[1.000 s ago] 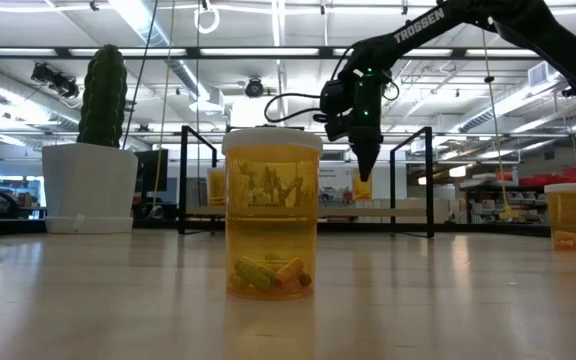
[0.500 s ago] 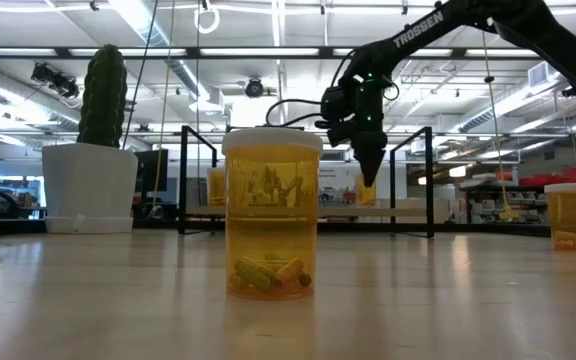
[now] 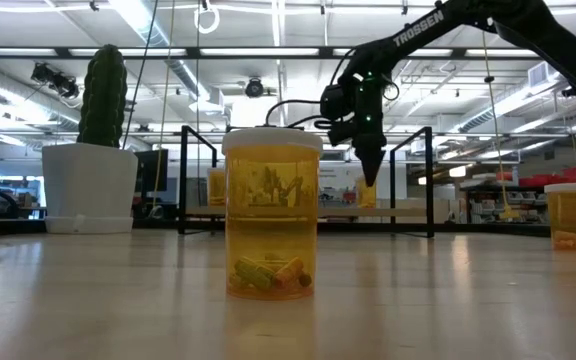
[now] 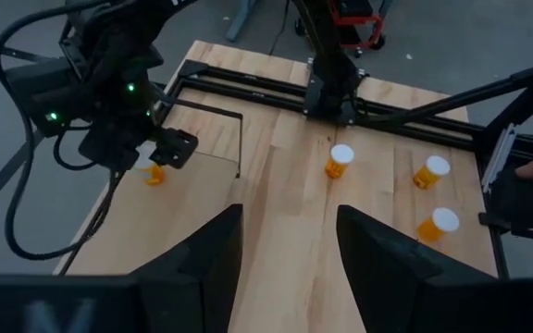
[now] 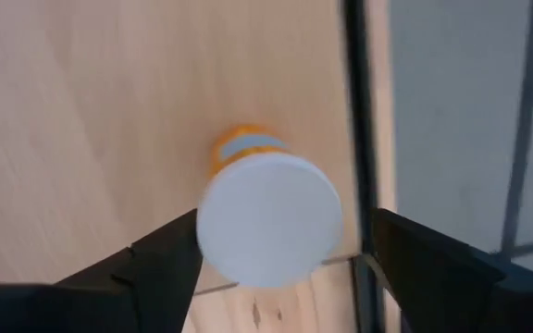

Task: Pick and place medicine bottles onto shelf by color
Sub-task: Put the orange pill bottle on the shelf

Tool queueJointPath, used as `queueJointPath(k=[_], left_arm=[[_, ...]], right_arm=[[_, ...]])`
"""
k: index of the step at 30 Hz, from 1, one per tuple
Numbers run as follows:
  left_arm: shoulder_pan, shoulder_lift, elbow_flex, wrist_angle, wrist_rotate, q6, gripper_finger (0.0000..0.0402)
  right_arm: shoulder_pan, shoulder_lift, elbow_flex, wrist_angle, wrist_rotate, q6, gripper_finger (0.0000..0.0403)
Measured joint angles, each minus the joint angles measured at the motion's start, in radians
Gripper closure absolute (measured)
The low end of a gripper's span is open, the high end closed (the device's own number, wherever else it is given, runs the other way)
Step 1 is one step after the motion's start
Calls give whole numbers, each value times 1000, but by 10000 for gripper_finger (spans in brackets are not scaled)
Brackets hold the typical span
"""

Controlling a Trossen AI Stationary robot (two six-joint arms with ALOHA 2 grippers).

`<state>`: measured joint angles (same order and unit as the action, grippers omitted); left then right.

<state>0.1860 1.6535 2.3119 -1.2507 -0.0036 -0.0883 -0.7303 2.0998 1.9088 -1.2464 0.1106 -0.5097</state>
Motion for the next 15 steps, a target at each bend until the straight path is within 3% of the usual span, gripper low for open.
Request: queueJointPath(k=[15], left_arm=[[0, 0, 0, 2, 0, 75, 216]], right_arm=[[63, 0, 221, -288, -30, 189, 85]])
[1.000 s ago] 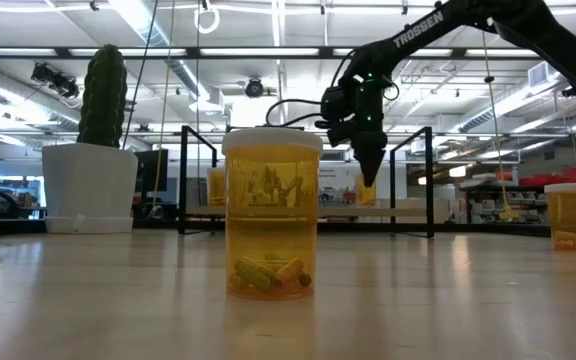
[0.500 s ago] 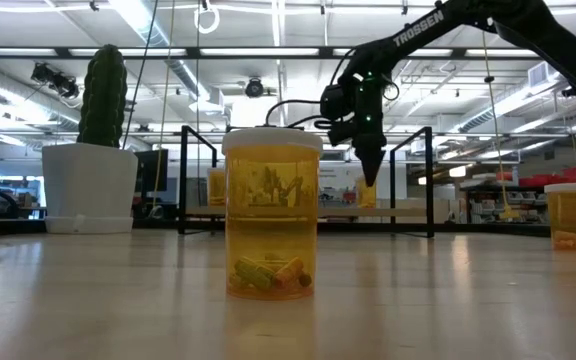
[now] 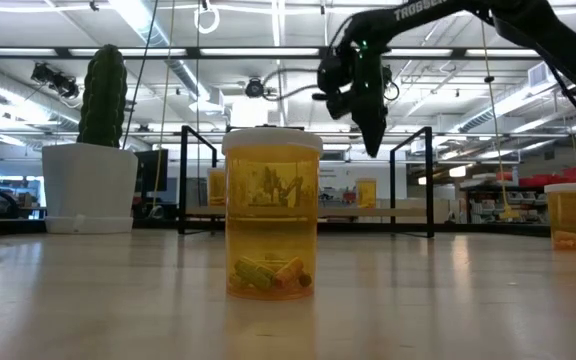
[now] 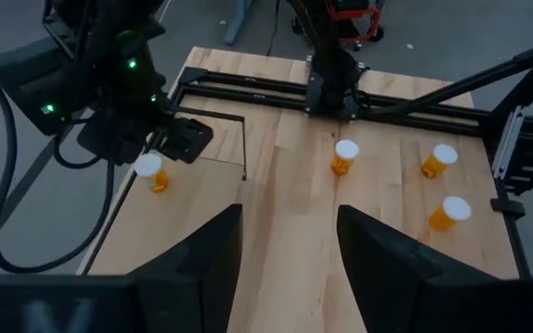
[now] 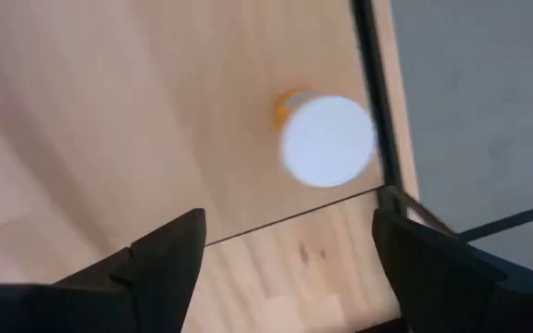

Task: Pick and place medicine bottles onto shelf by color
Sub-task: Put the orange pill bottle on the shelf

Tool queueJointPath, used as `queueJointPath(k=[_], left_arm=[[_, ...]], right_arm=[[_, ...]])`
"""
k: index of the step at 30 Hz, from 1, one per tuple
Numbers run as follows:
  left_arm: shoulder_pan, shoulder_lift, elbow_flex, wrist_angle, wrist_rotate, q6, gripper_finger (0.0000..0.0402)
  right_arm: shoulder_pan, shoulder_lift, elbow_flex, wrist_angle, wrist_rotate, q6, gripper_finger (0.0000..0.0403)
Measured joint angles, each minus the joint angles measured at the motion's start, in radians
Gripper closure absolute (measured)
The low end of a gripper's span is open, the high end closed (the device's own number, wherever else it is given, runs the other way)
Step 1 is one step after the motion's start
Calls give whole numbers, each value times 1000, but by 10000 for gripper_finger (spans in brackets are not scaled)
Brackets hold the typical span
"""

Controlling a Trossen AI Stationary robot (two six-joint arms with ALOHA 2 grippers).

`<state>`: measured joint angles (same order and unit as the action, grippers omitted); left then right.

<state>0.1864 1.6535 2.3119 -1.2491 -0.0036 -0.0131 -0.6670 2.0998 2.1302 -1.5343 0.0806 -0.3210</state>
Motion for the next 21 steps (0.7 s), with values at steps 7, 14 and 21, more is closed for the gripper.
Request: queueJointPath(k=[7, 14, 21], left_arm=[[0, 0, 0, 0, 6, 34, 218], [0, -13, 0, 5, 8, 63, 220], [0, -21, 0, -9, 9, 113, 217]], right_arm=[[126, -64, 124, -38, -70, 119, 85], [254, -182, 76, -37, -72, 408, 88], [386, -306, -243, -36, -73, 606, 88]])
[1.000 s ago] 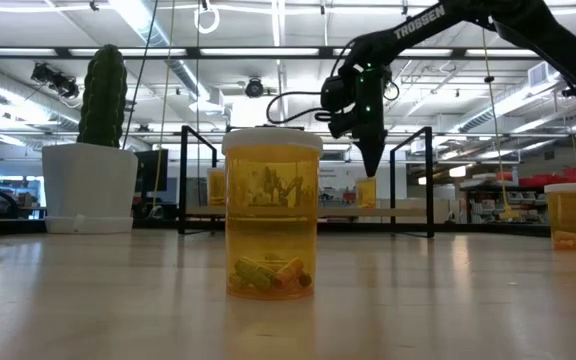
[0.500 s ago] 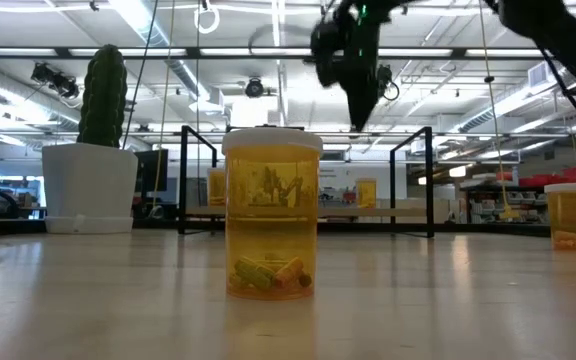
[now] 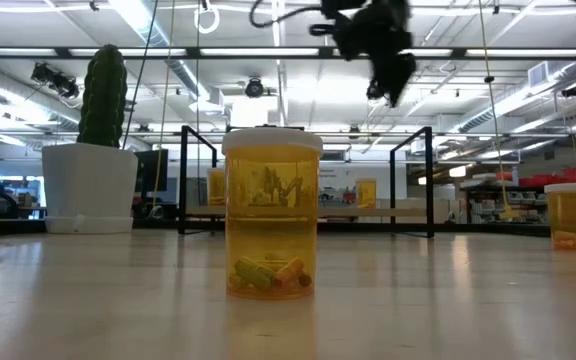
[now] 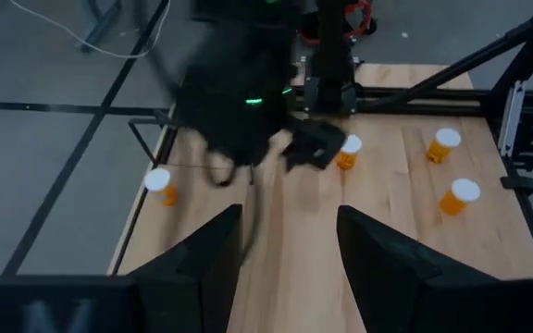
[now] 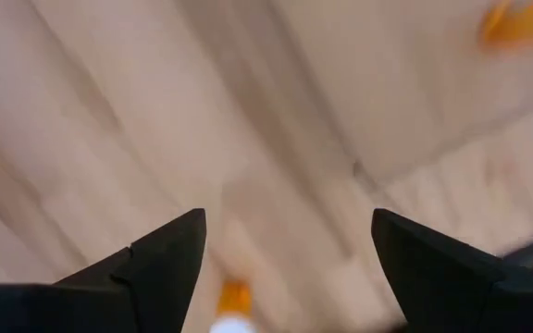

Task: Pick and place medicine bottles onto shelf by color
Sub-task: Put the orange pill bottle on the shelf

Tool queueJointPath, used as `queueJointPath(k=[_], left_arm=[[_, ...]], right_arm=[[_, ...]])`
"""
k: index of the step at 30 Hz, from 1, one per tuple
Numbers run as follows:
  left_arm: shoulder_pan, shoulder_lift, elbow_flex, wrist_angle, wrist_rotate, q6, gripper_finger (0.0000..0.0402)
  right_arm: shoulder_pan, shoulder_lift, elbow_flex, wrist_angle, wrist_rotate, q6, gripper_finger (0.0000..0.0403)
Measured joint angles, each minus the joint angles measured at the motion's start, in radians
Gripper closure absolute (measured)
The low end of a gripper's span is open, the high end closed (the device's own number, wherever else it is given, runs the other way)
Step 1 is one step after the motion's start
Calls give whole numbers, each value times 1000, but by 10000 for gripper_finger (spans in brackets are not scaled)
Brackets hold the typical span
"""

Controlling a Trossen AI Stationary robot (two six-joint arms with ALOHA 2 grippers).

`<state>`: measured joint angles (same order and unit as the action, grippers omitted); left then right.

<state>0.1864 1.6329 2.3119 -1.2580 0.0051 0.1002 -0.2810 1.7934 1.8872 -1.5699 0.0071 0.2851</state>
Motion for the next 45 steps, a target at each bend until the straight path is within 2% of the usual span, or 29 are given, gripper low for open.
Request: queueJointPath(k=[6, 14, 20, 29, 36, 39, 45], left_arm=[[0, 1, 0, -27, 1, 22, 220], [0, 2, 0, -35, 1, 16, 215], [1, 2, 0, -41, 1, -17, 220], [1, 2, 0, -63, 1, -130, 214], [1, 2, 0, -63, 0, -225, 220], [0, 2, 0, -63, 0, -265, 220], [-1, 2, 0, -63, 0, -304, 217]], right_arm=[[97, -217, -350, 41, -5, 245, 88], [240, -460, -693, 210, -36, 573, 89], [309, -524, -878, 303, -91, 632, 88], [374, -527, -1018, 376, -98, 649, 87], [378, -527, -1089, 481, -83, 671, 87], [378, -527, -1107, 534, -93, 690, 87], [375, -527, -1109, 531, -71, 686, 87]])
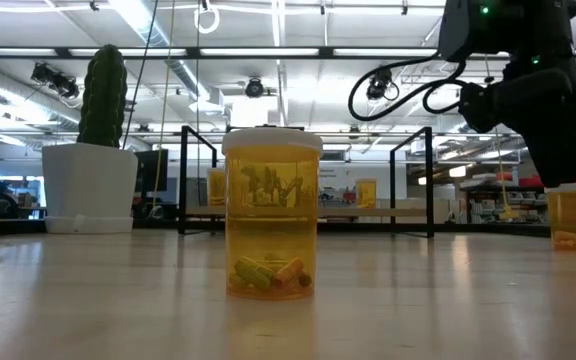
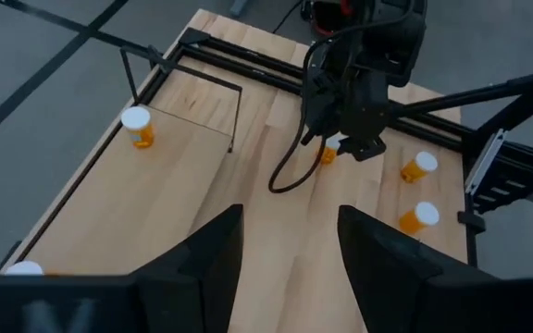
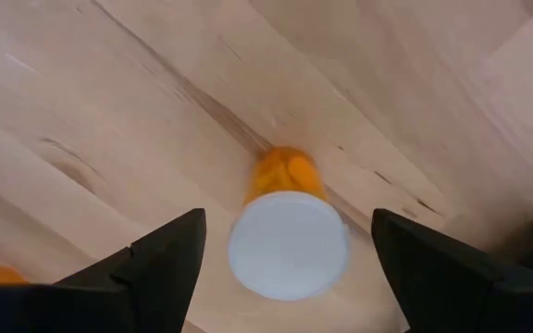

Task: Pick and place medicine bottles onto shelf by color
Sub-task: Put the orange pill bottle on the shelf

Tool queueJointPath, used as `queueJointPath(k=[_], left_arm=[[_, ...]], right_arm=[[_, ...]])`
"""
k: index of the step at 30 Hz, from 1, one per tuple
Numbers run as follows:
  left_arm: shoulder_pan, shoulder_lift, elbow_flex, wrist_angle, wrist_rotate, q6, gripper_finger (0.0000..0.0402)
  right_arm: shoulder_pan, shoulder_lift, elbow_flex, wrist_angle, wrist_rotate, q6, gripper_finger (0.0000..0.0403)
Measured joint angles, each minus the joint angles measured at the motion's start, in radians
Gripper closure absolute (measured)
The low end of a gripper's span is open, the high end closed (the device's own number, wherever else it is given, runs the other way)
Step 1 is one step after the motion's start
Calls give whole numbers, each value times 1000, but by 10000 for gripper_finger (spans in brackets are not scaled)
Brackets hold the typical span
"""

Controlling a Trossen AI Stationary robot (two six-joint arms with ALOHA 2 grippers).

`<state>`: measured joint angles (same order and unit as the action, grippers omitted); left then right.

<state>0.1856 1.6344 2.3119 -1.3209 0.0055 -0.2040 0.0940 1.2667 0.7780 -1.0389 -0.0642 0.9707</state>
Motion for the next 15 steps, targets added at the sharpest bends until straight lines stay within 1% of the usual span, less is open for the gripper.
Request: queueJointPath(k=[15], left_arm=[[-7, 0, 0, 0, -1, 8, 220]], right_arm=[[0, 1, 0, -1, -28, 74, 89]])
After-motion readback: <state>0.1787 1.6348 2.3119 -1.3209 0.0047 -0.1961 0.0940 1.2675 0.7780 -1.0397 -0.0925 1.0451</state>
